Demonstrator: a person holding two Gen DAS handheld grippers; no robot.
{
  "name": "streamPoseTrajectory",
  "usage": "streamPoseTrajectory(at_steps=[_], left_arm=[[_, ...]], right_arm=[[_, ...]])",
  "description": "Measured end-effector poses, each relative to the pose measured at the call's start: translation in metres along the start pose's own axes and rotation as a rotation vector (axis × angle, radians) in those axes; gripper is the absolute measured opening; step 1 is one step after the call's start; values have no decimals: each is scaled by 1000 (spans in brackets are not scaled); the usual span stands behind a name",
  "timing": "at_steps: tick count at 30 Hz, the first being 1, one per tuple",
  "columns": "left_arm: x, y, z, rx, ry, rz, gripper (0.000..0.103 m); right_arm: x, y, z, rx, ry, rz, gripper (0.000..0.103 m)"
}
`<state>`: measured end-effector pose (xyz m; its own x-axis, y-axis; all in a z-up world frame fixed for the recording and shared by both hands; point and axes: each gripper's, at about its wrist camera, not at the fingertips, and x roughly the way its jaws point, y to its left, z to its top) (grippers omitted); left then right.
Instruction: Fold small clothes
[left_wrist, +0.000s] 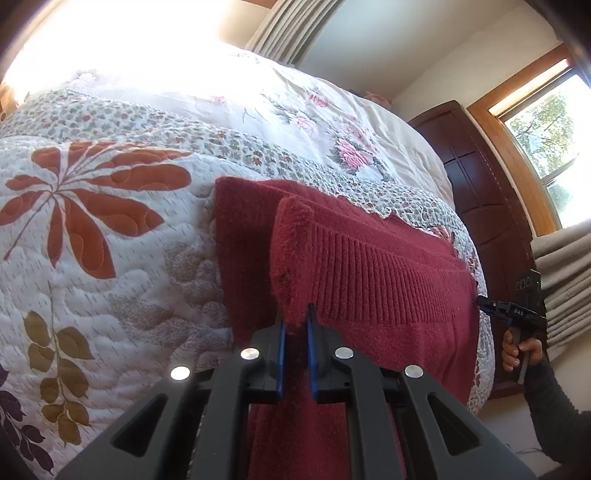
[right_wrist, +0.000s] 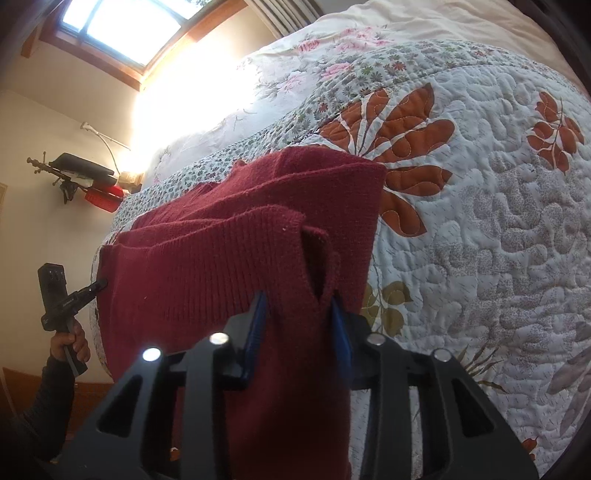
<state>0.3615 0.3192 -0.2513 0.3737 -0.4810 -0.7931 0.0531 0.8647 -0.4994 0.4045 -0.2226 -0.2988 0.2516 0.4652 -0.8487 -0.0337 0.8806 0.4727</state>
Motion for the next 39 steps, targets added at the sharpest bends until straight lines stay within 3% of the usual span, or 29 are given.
streamPoseTrajectory(at_steps=[2, 13, 20, 29, 33, 39], left_arm=[[-2, -6, -1, 18, -5, 4, 8], [-48, -41, 0, 99, -157, 59, 8], [-71, -57, 32, 160, -239, 54, 8], [-19, -27, 112, 95, -190, 60, 8], [-19, -29, 132, 94, -205, 44, 8], [29, 3, 135, 17, -62, 81, 7]], right_arm=[[-6, 2, -3, -10, -20, -18, 11], [-57, 34, -3, -68, -153, -42, 8], [-75, 54, 31, -117, -219, -39, 7], [-26, 24, 105, 1, -187, -66, 7], [-32, 24, 122, 11, -218, -59, 6], [0, 16, 135, 24, -147, -84, 6]])
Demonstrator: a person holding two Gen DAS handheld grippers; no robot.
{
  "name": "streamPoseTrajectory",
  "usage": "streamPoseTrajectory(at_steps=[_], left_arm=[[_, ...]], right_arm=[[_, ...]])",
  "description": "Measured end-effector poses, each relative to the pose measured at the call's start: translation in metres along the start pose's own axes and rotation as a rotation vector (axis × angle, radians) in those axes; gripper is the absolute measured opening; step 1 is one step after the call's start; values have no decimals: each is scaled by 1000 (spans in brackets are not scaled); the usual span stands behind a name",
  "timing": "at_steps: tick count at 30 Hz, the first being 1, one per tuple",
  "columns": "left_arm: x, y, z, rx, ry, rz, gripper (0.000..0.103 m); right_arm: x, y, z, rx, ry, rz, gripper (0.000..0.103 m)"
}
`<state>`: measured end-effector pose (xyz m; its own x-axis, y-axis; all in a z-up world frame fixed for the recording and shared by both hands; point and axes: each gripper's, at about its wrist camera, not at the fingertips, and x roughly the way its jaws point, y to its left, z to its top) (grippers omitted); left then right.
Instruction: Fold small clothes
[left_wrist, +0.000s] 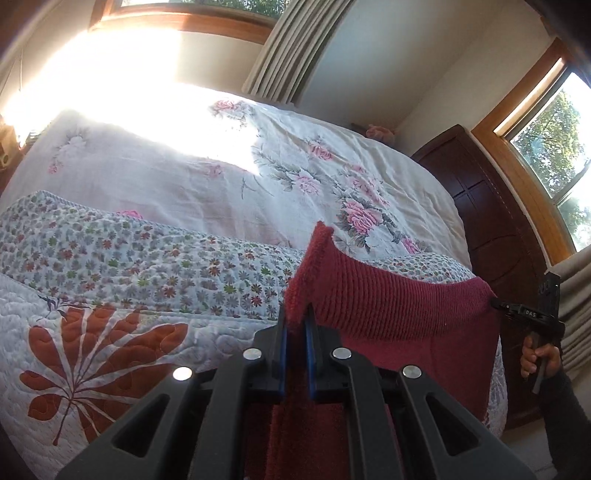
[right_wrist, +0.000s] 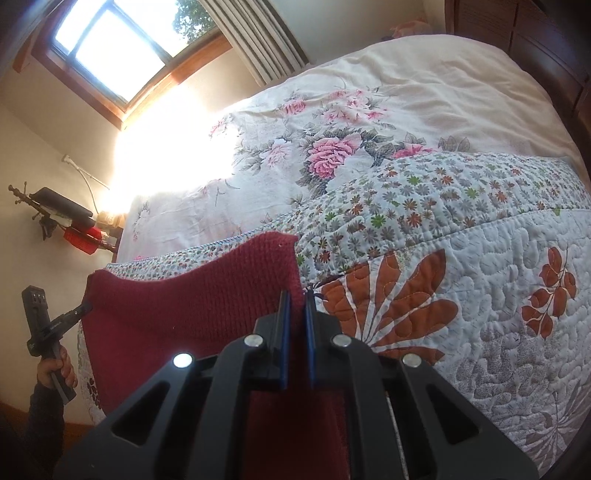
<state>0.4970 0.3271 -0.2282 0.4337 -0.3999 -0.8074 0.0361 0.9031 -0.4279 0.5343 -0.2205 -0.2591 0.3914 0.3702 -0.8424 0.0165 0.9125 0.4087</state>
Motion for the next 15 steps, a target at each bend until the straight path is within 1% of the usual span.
streamPoseTrajectory(at_steps=[1, 3, 5, 9, 11, 13, 15], left_arm=[[10, 7, -2, -20, 26, 9, 7], [24, 17, -4, -59, 47, 3, 7], [24, 18, 0, -68, 30, -15, 7], [8, 9, 13, -48, -26, -40, 7], [10, 11, 15, -47, -21, -34, 7], [26, 18, 12, -64, 27, -6, 7], [53, 27, 3, -89, 114, 45, 8]], right_arm=[[9, -2, -1, 6, 18, -10, 6], [22, -6, -3, 13, 36, -30, 6], [27, -9, -2, 29, 36, -33, 6], [20, -10, 3, 43, 7, -14, 6], [23, -10, 5, 43, 15, -25, 6], [33, -13, 4, 49, 38, -47, 6], [48, -18, 0, 58, 72, -73, 7]])
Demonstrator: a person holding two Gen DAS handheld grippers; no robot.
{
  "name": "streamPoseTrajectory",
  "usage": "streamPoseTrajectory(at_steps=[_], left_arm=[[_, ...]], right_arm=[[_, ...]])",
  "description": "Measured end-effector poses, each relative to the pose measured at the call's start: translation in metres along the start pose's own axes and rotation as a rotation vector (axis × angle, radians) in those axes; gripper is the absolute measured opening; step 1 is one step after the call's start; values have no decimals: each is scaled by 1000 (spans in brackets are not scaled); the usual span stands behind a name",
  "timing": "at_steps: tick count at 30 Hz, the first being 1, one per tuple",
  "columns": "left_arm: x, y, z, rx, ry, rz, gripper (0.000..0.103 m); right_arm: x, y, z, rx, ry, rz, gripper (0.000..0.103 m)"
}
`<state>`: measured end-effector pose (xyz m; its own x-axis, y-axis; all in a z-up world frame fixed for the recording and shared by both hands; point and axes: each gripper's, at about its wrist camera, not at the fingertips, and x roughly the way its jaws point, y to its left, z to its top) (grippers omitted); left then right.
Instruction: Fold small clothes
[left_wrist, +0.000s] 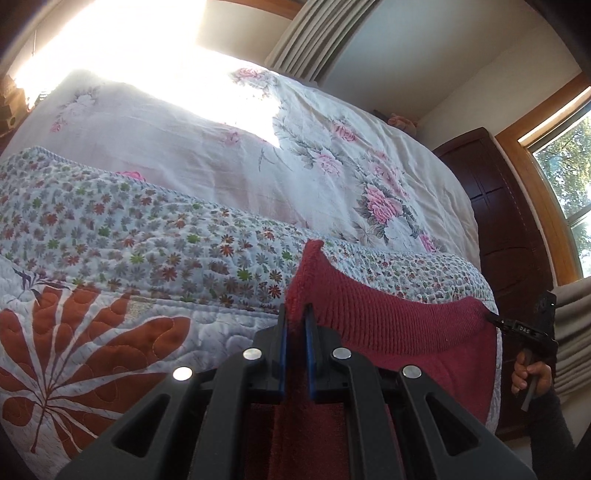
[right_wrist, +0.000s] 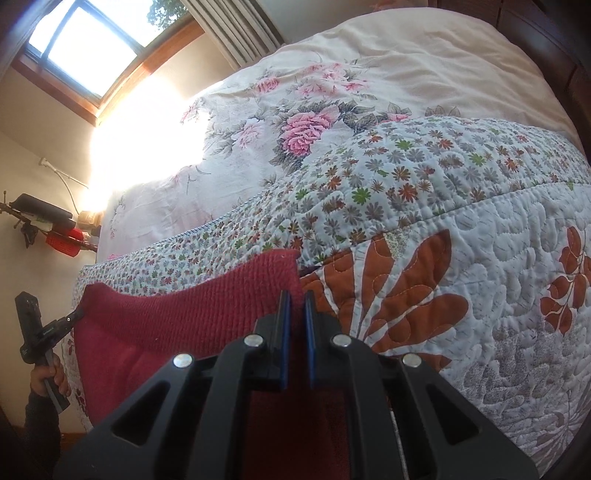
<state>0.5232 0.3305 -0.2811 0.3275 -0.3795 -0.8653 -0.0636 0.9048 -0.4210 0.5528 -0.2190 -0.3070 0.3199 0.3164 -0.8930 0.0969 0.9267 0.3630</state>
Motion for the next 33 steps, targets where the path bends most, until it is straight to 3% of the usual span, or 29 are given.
streamPoseTrajectory(at_steps=[2, 4, 7, 10, 14, 18, 19, 20, 22, 23, 25, 27, 28, 30, 31, 32, 33], left_arm=[[14, 8, -7, -26, 41, 29, 10], [2, 11, -10, -53, -2, 21, 16], [-42, 1, -22, -7, -99, 71, 23], [-80, -30, -46, 95, -140, -11, 23], [-78, -77, -77, 236, -97, -87, 25], [-55, -103, -98, 323, -43, -101, 24], [-49, -108, -102, 338, -24, -87, 24], [-41, -110, -107, 346, 1, -42, 24], [-22, -99, -120, 362, 54, 122, 21], [-14, -87, -125, 336, 80, 153, 18], [-14, -56, -137, 218, 84, 92, 18], [-25, -48, -143, 190, 53, 84, 17], [-40, -47, -146, 175, 16, 57, 17], [-77, -39, -152, 137, -91, -30, 18], [-97, -31, -157, 105, -155, -61, 21], [-112, -21, -162, 66, -200, -62, 39], [-119, -11, -168, 31, -215, -53, 52]], right_arm=[[9, -3, -5, 6, 19, -24, 12], [1, -5, -12, 13, -2, -10, 18], [-31, -12, -29, 48, -48, 68, 38], [-59, -19, -63, 57, -62, 112, 46], [-69, -32, -112, 107, -20, 155, 63], [-60, -38, -142, 167, 43, 212, 63], [-57, -35, -145, 154, 63, 210, 49], [-54, -30, -147, 131, 84, 200, 21], [-53, -26, -147, 103, 85, 156, 11], [-52, -28, -146, 110, 86, 158, 10], [-48, -33, -146, 122, 93, 148, 10], [-50, -34, -148, 120, 93, 156, 10], [-56, -30, -149, 113, 85, 179, 10], [-69, -29, -149, 113, 68, 250, 23], [-75, -30, -151, 117, 64, 261, 39], [-79, -32, -155, 119, 55, 253, 49], [-81, -35, -158, 120, 53, 246, 49]])
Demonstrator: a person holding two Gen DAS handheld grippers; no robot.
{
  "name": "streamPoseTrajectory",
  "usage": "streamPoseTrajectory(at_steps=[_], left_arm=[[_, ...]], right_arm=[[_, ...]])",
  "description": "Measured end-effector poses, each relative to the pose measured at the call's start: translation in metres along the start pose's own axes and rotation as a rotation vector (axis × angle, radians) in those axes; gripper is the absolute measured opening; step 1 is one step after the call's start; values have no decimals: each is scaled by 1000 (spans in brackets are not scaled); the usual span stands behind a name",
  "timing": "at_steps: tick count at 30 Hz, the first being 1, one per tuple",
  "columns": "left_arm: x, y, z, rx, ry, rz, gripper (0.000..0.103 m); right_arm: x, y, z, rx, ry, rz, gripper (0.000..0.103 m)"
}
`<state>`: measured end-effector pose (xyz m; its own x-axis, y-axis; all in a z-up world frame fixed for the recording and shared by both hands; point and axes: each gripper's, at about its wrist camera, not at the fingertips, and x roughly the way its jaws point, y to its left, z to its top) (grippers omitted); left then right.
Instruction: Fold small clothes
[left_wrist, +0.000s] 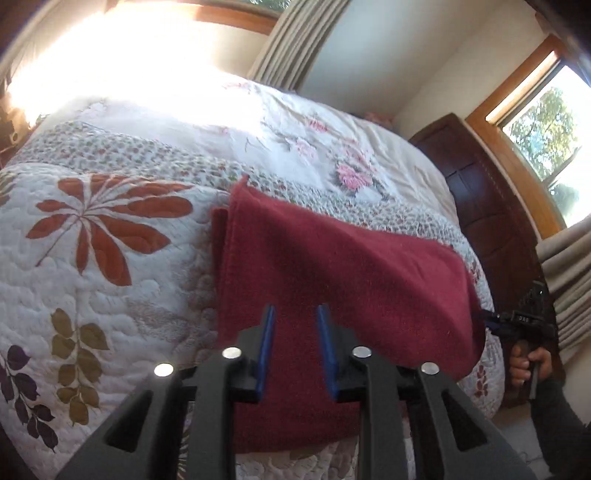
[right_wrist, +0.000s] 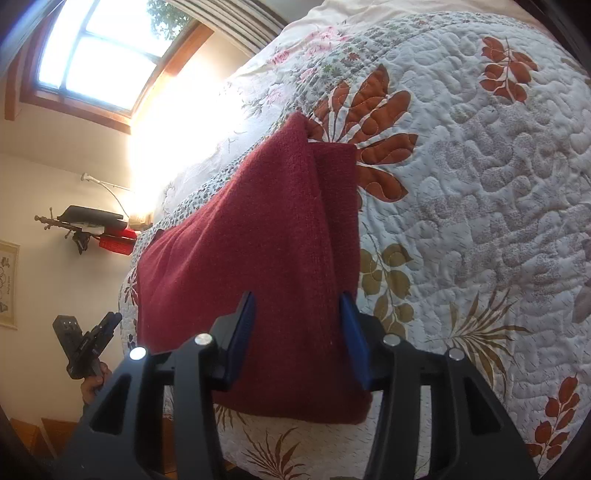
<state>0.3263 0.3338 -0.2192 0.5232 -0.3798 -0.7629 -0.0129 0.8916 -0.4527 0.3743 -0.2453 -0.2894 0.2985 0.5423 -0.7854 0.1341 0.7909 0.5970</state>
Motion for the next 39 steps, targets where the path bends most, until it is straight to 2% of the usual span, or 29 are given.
streamPoseTrajectory(at_steps=[4, 7, 8, 9, 11, 12, 15, 18, 21, 23, 26, 27, 28, 29, 31, 33, 34, 36, 38, 39], left_arm=[[19, 25, -21, -86, 138, -30, 53], [35, 17, -31, -28, 199, -32, 48], [36, 15, -32, -23, 207, -27, 23], [37, 17, -32, -32, 217, -13, 6], [36, 21, -32, -59, 230, -24, 5], [35, 20, -34, -58, 238, -27, 5], [22, 7, -35, 26, 238, 25, 5], [26, -4, -45, 190, 306, 188, 4], [51, 15, -63, 178, 377, 219, 5], [53, 25, -63, 121, 364, 193, 5], [40, 28, -57, 83, 319, 168, 5], [35, 27, -56, 76, 313, 143, 7], [26, 22, -53, 87, 294, 143, 9], [14, 15, -51, 109, 264, 175, 13], [-16, -5, -40, 162, 171, 256, 19], [-46, -28, -27, 191, 54, 280, 41], [-54, -40, -19, 193, 1, 244, 43], [-55, -65, -4, 193, -63, 96, 45], [-27, -93, 15, 192, -97, -115, 46], [-6, -101, 21, 184, -85, -209, 46]], right_arm=[[9, -14, -17, 16, 63, 10, 50], [16, -9, -26, -8, 90, -4, 49], [16, -5, -28, -16, 89, -7, 43], [17, 1, -29, -18, 87, -9, 36], [13, 7, -30, -25, 84, -6, 13], [8, 8, -28, -38, 80, -9, 10], [-10, 18, -28, -78, 46, -9, 7], [-17, 16, -26, -87, 26, -27, 6], [10, -13, -33, -29, 94, -85, 6], [22, -21, -38, -10, 115, -105, 6], [12, -16, -37, -6, 75, -92, 7], [7, -17, -35, -5, 64, -92, 8], [1, -15, -34, -9, 53, -108, 13], [-8, -10, -33, -27, 27, -145, 18], [-31, 13, -33, -96, -63, -195, 21], [-47, 39, -34, -157, -139, -208, 29], [-49, 53, -33, -190, -166, -205, 32], [-36, 80, -29, -252, -163, -154, 38], [-8, 105, -26, -310, -145, -113, 43], [9, 119, -26, -350, -131, -97, 43]])
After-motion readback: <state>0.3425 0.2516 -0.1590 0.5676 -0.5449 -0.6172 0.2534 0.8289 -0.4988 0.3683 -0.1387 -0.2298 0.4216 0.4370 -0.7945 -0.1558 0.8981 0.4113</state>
